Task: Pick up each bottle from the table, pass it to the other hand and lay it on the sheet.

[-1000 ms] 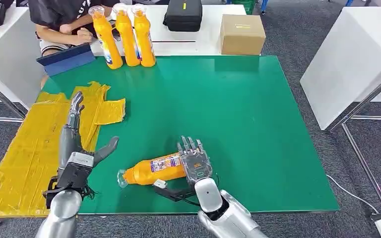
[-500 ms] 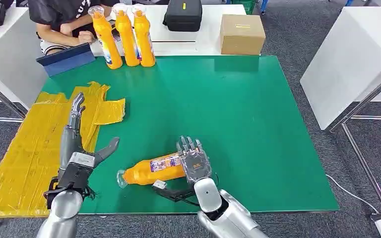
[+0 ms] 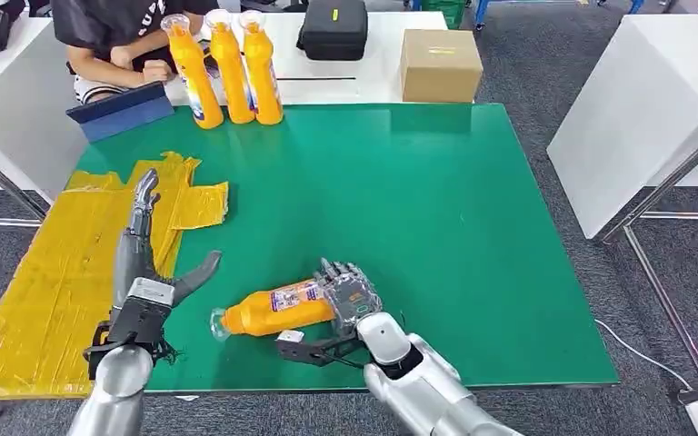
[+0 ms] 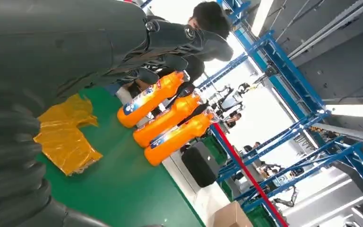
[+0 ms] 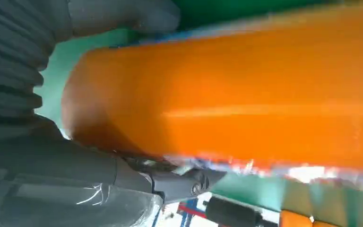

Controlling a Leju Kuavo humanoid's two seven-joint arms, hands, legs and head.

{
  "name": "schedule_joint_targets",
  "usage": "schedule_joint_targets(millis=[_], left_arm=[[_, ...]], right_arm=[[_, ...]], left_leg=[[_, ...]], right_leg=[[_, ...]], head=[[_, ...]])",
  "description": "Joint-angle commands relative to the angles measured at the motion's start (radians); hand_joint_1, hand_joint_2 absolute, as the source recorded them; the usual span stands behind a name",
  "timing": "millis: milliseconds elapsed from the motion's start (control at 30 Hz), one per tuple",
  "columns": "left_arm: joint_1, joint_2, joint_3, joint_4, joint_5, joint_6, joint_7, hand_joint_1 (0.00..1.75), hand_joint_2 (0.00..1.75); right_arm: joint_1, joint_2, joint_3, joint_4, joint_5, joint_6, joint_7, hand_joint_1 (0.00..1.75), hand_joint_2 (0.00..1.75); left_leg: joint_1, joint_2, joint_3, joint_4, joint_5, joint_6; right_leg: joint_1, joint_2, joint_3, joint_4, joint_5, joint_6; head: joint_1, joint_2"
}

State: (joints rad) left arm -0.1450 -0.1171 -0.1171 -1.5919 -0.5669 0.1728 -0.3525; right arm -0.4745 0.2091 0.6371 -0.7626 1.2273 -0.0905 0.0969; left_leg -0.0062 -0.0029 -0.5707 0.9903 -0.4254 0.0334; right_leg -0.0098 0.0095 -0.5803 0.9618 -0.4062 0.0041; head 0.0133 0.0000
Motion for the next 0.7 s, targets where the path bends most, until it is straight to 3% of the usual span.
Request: schedule_joint_targets(millis=[33,433,700], left_arm=[[-0.032,-0.008,0.024,0.054,-0.001,-0.012,0.006,0.0,1.75],[-0.008,0.0,0.032,0.028,-0.002,-0.016,0.005,0.0,1.75],[0.041,-0.004,0.049,-0.034,-0.011,-0.006,0.012,0.0,1.75]], right_arm=[[-0.048,-0.013,-0.048,0.132,-0.074,0.02,-0.016,1.75,1.75],[0.002,-0.062,-0.107,0.012,-0.11,-0.007,-0.016,1.75,1.75],[0.126,-0.069,-0.204,-0.289,-0.124,-0.223,-0.022,1.75,1.75]], left_leg=[[0.001,-0.003,0.001,-0.001,0.001,-0.002],[0.0,-0.004,0.002,-0.001,0.001,-0.003],[-0.001,-0.002,0.0,0.0,-0.001,-0.003]], right_leg=[[0.001,-0.004,0.003,-0.001,-0.001,0.0],[0.0,-0.005,0.004,-0.002,-0.001,0.0],[0.001,-0.003,0.002,-0.001,-0.001,-0.001]], head=[[0.001,0.0],[0.0,0.0],[0.001,0.0]])
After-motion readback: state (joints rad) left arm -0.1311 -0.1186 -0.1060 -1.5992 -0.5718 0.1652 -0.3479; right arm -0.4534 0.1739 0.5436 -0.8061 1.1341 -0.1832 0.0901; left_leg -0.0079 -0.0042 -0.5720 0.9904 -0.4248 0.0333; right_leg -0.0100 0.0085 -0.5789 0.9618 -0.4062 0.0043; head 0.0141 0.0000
